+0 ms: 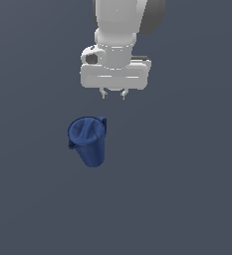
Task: Pick up the object and move it to a goal position.
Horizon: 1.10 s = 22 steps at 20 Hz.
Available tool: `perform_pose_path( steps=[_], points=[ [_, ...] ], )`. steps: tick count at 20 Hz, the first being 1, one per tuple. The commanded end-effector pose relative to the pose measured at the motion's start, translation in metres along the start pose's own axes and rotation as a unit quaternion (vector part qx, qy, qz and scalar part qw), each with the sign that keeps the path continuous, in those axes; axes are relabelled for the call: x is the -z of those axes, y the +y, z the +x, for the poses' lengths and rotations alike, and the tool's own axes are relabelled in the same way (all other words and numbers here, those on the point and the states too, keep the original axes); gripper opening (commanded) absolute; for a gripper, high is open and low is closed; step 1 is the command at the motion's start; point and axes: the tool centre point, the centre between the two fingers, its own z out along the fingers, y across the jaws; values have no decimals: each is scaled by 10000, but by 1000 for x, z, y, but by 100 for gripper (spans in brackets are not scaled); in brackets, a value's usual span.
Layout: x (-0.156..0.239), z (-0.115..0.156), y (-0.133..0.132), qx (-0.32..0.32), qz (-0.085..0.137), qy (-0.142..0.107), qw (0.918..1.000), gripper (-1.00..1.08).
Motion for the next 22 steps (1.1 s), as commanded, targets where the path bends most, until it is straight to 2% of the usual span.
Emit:
perform_pose_path(
  steps=[1, 11, 22],
  points=[
    [-2, 0, 3, -97, -63, 21, 9999, 28],
    [-15, 1, 19, -754, -467, 219, 9958, 28],
    [-32, 2, 36, -1612, -912, 614, 9808, 28]
  ],
)
